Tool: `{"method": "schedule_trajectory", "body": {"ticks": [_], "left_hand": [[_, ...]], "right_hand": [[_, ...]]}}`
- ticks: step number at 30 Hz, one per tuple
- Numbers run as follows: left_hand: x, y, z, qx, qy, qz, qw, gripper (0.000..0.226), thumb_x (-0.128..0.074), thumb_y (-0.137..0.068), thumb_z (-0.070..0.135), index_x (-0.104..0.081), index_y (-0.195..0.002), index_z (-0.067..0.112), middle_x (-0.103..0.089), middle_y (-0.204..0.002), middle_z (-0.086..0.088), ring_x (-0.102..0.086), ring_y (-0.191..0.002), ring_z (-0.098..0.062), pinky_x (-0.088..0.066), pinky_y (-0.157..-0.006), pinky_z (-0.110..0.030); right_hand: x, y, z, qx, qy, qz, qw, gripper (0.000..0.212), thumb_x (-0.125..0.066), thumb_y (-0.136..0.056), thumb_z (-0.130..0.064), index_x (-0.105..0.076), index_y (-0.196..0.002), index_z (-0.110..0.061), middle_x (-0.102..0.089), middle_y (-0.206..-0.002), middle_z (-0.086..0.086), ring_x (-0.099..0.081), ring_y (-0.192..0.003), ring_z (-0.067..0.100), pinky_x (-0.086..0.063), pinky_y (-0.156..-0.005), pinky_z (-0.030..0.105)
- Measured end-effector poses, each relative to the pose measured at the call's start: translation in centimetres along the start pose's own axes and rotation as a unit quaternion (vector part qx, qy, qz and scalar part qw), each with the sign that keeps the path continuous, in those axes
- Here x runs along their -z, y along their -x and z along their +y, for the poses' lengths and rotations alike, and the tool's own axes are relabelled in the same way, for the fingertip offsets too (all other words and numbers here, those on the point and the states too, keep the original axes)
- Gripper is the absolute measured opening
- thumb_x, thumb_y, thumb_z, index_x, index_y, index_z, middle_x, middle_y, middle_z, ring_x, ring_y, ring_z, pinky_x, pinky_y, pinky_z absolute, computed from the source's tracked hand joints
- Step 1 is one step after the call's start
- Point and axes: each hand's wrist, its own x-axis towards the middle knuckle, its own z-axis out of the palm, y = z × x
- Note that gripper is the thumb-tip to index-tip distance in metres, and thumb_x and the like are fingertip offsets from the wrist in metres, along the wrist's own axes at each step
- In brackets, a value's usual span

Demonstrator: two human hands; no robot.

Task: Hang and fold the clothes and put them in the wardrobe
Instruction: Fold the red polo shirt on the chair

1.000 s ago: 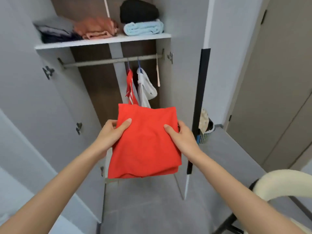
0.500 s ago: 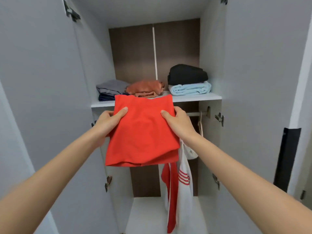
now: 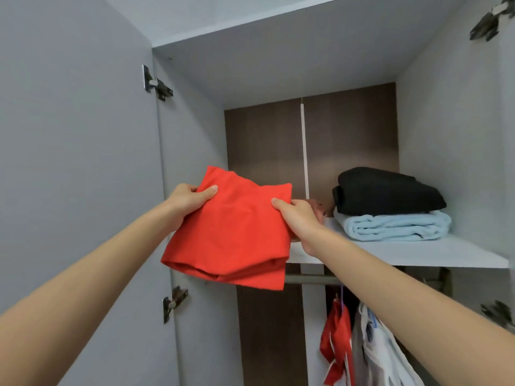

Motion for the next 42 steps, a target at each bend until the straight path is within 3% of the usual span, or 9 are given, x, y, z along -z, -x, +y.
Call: {"method": "schedule_trajectory", "body": {"ticks": [4,10,16,18,21,24,27,32,42], "left_hand": [[0.3,-8.6,-0.8,-0.002,-0.024,0.022,0.999,0.043,-0.065,-0.089,0.036,-0.062,-0.115,0.003,-0.064,-0.097,-0.01,-0.06,-0.078,-0.021,-0.045,-0.072,-0.027],[-0.6,-22.6,-2.1,-0.056,-0.05,0.045,0.996,0.044,-0.067,-0.088,0.033,-0.062,-0.117,0.0,-0.06,-0.096,-0.008,-0.056,-0.083,-0.018,-0.04,-0.072,-0.026],[-2.9,-33.2,-5.2,-0.103,-0.245,0.057,0.962,0.048,-0.058,-0.092,0.04,-0.058,-0.125,0.004,-0.06,-0.126,-0.017,-0.055,-0.117,-0.032,-0.044,-0.097,-0.038],[-3.9,-34.9,-7.1,-0.126,-0.399,0.072,0.905,0.049,-0.058,-0.092,0.043,-0.054,-0.13,0.013,-0.054,-0.132,-0.015,-0.05,-0.123,-0.032,-0.043,-0.099,-0.038],[-5.7,-36.5,-9.1,-0.202,-0.489,0.073,0.845,0.041,-0.06,-0.091,0.037,-0.054,-0.129,0.024,-0.049,-0.132,-0.009,-0.048,-0.123,-0.028,-0.042,-0.095,-0.036],[-7.2,-37.6,-9.9,-0.206,-0.479,0.025,0.853,0.031,-0.051,-0.096,0.036,-0.063,-0.122,0.022,-0.058,-0.128,-0.01,-0.053,-0.12,-0.028,-0.044,-0.092,-0.036],[-8.3,-38.4,-12.0,-0.155,-0.518,-0.021,0.841,0.037,-0.048,-0.098,0.035,-0.058,-0.129,0.016,-0.055,-0.133,-0.013,-0.051,-0.124,-0.03,-0.042,-0.099,-0.039],[-8.4,-38.5,-13.8,-0.138,-0.504,-0.052,0.851,0.037,-0.041,-0.101,0.034,-0.057,-0.129,0.017,-0.053,-0.136,-0.012,-0.049,-0.126,-0.03,-0.04,-0.103,-0.039],[-6.8,-32.1,-9.4,-0.23,-0.434,0.05,0.87,0.039,-0.046,-0.096,0.032,-0.051,-0.135,0.027,-0.057,-0.134,-0.006,-0.05,-0.125,-0.027,-0.039,-0.102,-0.04]], "right_hand": [[-3.3,-7.4,0.8,-0.018,-0.031,-0.026,0.999,0.035,-0.054,-0.095,-0.031,-0.057,-0.122,-0.008,-0.064,-0.104,0.006,-0.061,-0.09,0.023,-0.049,-0.07,0.03],[-7.7,-19.2,1.3,-0.018,-0.042,-0.016,0.999,0.035,-0.051,-0.098,-0.025,-0.052,-0.125,-0.004,-0.062,-0.112,0.014,-0.06,-0.08,0.022,-0.049,-0.058,0.029],[-10.5,-28.5,3.7,-0.047,0.011,-0.02,0.999,0.036,-0.044,-0.101,-0.026,-0.05,-0.129,-0.004,-0.058,-0.127,0.017,-0.057,-0.097,0.025,-0.05,-0.073,0.036],[-11.0,-30.5,5.3,-0.044,0.167,-0.028,0.985,0.041,-0.045,-0.1,-0.029,-0.048,-0.132,-0.003,-0.054,-0.131,0.017,-0.057,-0.104,0.027,-0.051,-0.08,0.038],[-11.5,-32.4,6.6,0.045,0.493,0.032,0.868,0.053,-0.048,-0.096,-0.035,-0.037,-0.139,-0.005,-0.037,-0.143,0.016,-0.04,-0.129,0.033,-0.04,-0.1,0.04],[-13.0,-33.5,7.0,0.127,0.535,-0.008,0.835,0.047,-0.04,-0.098,-0.034,-0.044,-0.139,-0.013,-0.043,-0.143,0.011,-0.04,-0.131,0.031,-0.038,-0.104,0.041],[-14.5,-34.1,8.5,0.083,0.552,-0.1,0.824,0.046,-0.028,-0.101,-0.035,-0.054,-0.128,-0.008,-0.051,-0.137,0.018,-0.049,-0.124,0.035,-0.04,-0.102,0.039],[-14.2,-33.7,9.6,0.077,0.565,-0.115,0.814,0.052,-0.02,-0.103,-0.039,-0.043,-0.139,-0.011,-0.045,-0.144,0.015,-0.042,-0.131,0.032,-0.032,-0.109,0.043],[-8.0,-28.4,5.3,0.191,0.561,0.003,0.806,0.044,-0.043,-0.097,-0.036,-0.047,-0.139,-0.023,-0.049,-0.141,0.005,-0.044,-0.13,0.026,-0.04,-0.1,0.04]]}}
